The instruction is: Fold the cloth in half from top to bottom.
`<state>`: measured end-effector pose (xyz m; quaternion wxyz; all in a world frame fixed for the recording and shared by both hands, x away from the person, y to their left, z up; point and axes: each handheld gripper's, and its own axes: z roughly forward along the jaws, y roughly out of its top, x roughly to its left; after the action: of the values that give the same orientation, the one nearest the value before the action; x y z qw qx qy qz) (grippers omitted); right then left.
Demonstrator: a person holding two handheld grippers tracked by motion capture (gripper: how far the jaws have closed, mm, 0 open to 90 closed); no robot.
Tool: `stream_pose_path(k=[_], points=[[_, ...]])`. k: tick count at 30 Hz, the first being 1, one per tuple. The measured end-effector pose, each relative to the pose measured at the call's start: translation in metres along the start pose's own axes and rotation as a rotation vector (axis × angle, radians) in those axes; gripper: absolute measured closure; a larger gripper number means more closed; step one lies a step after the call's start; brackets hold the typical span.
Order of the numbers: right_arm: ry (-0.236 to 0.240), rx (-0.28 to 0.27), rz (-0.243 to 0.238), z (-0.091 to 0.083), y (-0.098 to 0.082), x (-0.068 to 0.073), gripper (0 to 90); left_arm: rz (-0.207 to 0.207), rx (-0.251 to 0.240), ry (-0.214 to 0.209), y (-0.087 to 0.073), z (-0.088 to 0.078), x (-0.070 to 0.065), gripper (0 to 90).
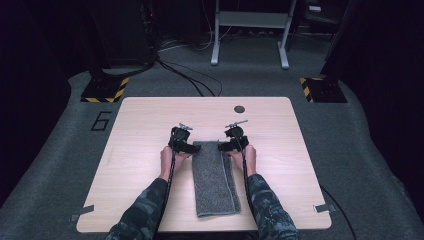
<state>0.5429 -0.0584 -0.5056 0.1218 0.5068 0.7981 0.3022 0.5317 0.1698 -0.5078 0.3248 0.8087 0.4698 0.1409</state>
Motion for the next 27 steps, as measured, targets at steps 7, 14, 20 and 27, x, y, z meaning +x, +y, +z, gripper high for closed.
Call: stream_pose_path(k=[7, 14, 20, 27], points=[[-0.038, -0.004, -0.042, 0.002, 0.001, 0.007, 50.2, 0.038, 0.01, -0.002, 0.0, 0.002, -0.007, 52.2], [-0.03, -0.023, -0.074, 0.002, -0.002, 0.014, 70.2, 0.079, 0.015, -0.001, 0.001, 0.003, -0.017, 70.5], [0.001, -0.027, -0.073, 0.002, -0.003, 0.016, 82.3, 0.095, 0.01, 0.003, 0.001, 0.004, -0.023, 82.0], [-0.011, -0.045, -0.073, 0.001, -0.007, 0.019, 84.5, 0.092, 0.002, -0.001, 0.0, 0.004, -0.022, 83.5]])
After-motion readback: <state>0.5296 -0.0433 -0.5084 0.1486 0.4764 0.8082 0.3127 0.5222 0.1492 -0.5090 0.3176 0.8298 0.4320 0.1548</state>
